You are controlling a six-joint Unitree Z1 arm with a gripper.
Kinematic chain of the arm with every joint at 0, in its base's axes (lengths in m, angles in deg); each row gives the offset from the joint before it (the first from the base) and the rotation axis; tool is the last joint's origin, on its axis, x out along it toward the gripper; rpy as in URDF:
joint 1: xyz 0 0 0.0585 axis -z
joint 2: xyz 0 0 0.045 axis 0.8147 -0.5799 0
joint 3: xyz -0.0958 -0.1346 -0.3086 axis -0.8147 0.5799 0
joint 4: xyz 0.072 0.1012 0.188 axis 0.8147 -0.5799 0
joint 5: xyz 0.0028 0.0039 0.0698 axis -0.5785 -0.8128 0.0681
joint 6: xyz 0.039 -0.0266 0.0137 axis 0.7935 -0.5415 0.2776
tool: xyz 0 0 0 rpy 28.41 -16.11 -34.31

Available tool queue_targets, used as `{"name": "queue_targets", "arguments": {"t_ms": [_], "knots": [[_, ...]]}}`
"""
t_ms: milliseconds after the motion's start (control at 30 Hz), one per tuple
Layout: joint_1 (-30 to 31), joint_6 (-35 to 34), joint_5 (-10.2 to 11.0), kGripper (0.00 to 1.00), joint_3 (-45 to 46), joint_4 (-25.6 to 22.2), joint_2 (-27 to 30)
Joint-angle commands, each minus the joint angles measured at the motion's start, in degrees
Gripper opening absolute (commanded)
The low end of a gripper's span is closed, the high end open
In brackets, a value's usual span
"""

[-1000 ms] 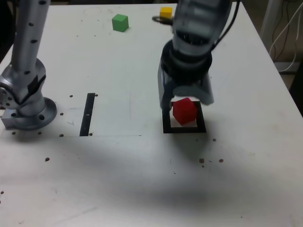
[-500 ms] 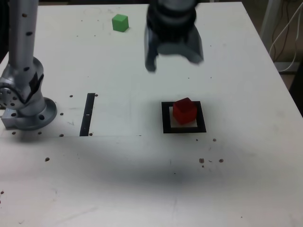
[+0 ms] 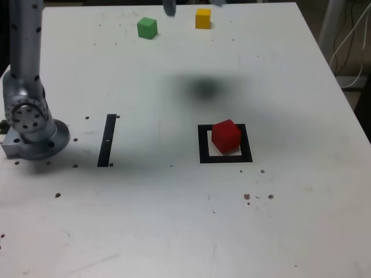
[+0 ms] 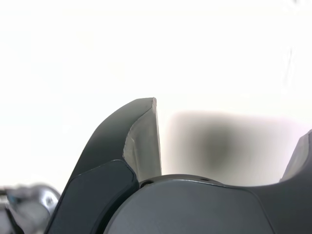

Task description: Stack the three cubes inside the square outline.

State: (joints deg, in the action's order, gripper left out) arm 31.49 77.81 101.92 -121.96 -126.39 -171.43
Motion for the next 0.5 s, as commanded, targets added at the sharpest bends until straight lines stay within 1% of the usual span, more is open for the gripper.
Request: {"name": "queue_targets", "arguments": {"t_ms": [0,133,167,233,267,333,467], "knots": [[-3.21,6.26,0.69,0.99,-3.06,0.32,-2.28],[-9.31,13.14,0.86,0.99,-10.86,0.43,-7.26],[-11.06,15.48,0.84,0.99,-13.98,0.30,-9.21],[-13.43,18.78,0.47,0.99,-18.81,-0.12,-12.21],[-14.54,20.37,-0.04,0.99,-21.26,-0.42,-13.72],[-16.71,23.41,-1.87,0.99,-26.12,-1.28,-16.69],[-20.73,28.73,-7.54,0.99,-34.82,-3.03,-21.73]]}}
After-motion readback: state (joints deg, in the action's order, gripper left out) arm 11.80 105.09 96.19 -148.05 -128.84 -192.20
